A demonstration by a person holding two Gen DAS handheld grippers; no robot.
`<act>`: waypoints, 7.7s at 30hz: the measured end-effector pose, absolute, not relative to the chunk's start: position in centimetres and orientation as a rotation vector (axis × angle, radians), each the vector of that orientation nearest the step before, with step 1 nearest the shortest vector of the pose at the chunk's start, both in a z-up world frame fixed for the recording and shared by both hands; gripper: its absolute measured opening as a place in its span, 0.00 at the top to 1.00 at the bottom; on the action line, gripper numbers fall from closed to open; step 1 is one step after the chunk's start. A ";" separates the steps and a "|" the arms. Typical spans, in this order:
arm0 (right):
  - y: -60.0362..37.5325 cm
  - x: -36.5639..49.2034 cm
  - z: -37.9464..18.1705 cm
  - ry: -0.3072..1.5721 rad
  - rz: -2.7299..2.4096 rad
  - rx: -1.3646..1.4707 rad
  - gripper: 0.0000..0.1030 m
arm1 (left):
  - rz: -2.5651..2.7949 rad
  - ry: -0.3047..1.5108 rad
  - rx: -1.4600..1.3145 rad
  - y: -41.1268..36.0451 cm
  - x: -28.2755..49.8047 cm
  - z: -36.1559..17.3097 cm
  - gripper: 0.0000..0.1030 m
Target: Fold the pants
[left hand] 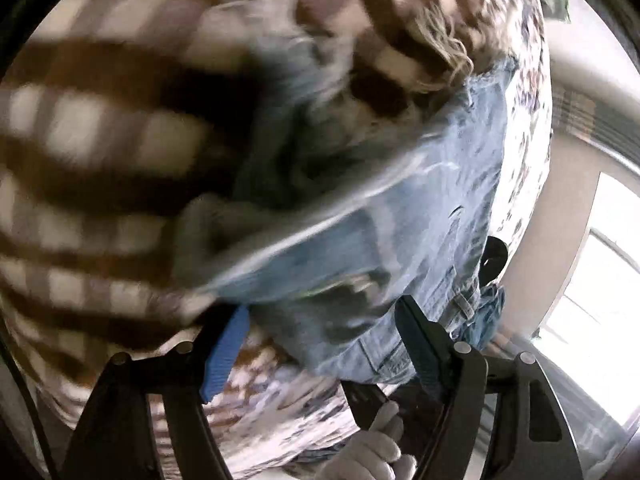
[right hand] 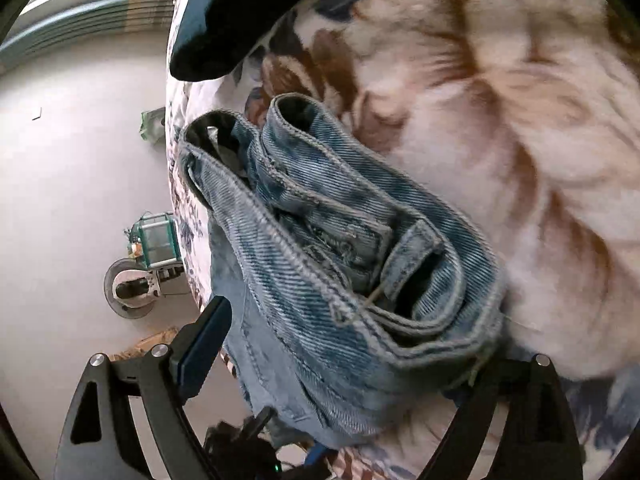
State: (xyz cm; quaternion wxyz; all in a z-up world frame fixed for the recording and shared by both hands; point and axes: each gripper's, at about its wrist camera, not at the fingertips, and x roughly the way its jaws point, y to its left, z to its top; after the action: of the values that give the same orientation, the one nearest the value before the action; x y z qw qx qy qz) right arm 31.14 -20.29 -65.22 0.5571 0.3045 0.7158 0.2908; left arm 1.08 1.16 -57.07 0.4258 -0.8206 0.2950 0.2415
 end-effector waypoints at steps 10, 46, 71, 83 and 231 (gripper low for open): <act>-18.3 31.2 -66.5 1.734 0.720 0.703 0.10 | 0.698 0.709 -1.937 2.1 3.1 -56.5 0.29; -25.4 48.1 -37.9 1.039 0.368 0.955 0.80 | -0.105 0.842 -1.220 10.8 43.8 -29.5 0.76; -28.6 48.9 -58.8 1.231 0.053 0.962 0.33 | -0.184 1.343 -1.030 8.8 49.1 -52.4 0.62; -22.4 45.9 -47.5 1.263 -0.238 0.092 0.10 | 0.011 1.239 -0.143 4.8 43.1 -42.4 0.11; -13.8 11.1 -2.8 0.786 -0.148 -0.012 0.03 | 0.088 0.819 -0.029 6.6 14.4 -3.4 0.00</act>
State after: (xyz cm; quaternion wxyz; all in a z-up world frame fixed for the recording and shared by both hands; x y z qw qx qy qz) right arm 11.08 -13.76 -2.81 0.9211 -0.0061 0.3826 -0.0720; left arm 14.36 6.61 -3.37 0.9162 -0.0141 0.3981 0.0428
